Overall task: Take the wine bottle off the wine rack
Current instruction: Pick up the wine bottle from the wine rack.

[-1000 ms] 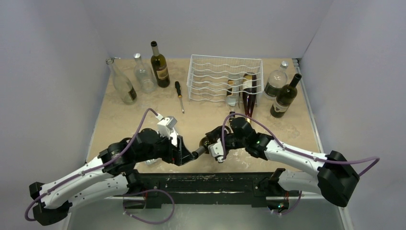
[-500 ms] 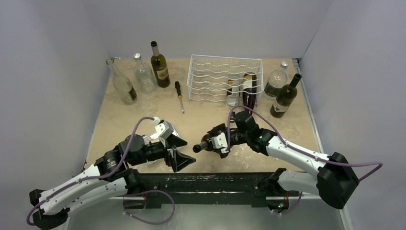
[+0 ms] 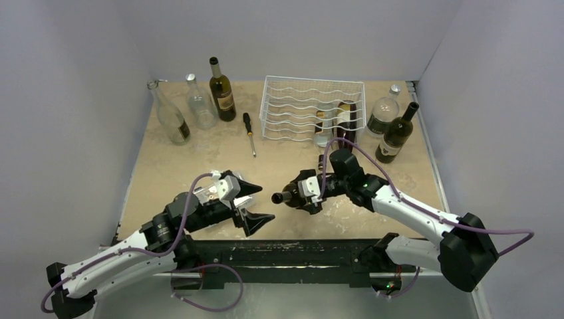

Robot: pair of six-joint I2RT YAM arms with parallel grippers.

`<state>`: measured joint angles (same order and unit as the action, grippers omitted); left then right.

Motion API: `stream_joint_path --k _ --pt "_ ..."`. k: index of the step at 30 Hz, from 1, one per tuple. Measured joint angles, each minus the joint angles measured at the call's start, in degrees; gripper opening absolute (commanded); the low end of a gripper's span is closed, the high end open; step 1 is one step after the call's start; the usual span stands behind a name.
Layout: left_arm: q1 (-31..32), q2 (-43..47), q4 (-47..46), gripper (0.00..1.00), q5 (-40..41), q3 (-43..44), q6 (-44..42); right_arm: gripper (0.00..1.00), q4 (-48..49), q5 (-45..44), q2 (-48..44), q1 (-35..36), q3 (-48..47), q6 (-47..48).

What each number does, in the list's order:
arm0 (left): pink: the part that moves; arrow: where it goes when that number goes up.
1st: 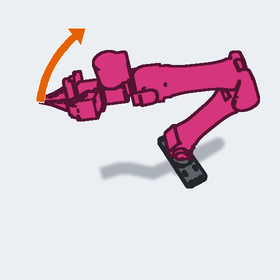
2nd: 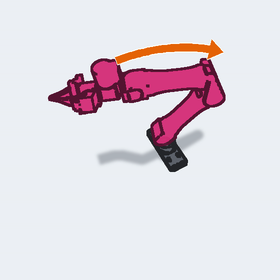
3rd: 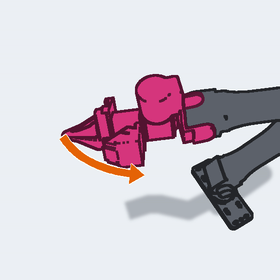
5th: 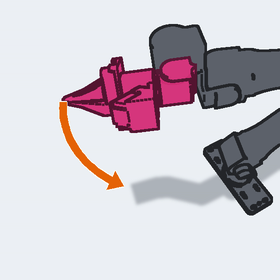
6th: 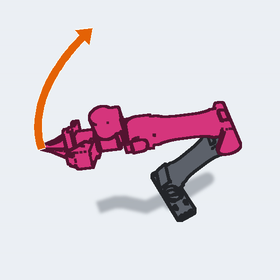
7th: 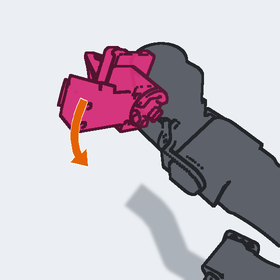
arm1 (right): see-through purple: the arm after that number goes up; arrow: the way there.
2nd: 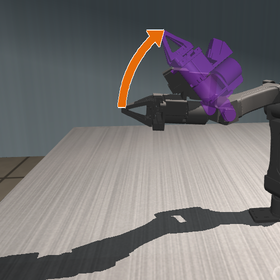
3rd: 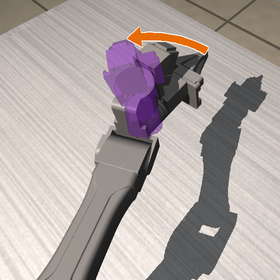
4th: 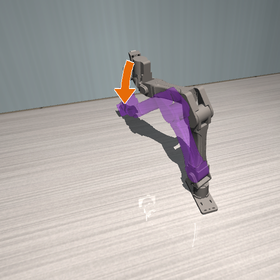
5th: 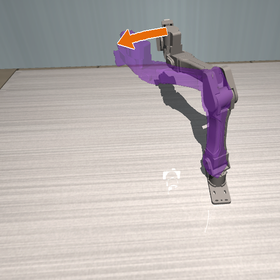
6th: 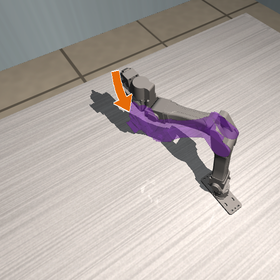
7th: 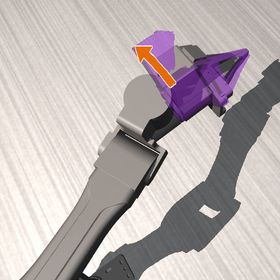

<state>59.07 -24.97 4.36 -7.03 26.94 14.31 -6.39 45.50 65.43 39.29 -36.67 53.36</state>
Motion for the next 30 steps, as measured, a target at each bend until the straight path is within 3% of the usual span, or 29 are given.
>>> stream_joint_path --k 11,20,30 --pt "0.0 -6.8 -20.3 1.00 -1.4 -10.7 -5.2 0.15 -1.5 4.3 0.0 -2.5 -0.8 -2.9" --pt "0.0 -16.4 -32.5 1.00 -1.5 -11.1 -8.8 0.15 -2.8 7.0 0.1 -4.1 -1.1 -4.1" --pt "0.0 -22.4 -47.5 0.92 -0.6 -13.1 -10.5 0.14 -3.4 8.3 0.8 -4.6 -1.7 -4.5"
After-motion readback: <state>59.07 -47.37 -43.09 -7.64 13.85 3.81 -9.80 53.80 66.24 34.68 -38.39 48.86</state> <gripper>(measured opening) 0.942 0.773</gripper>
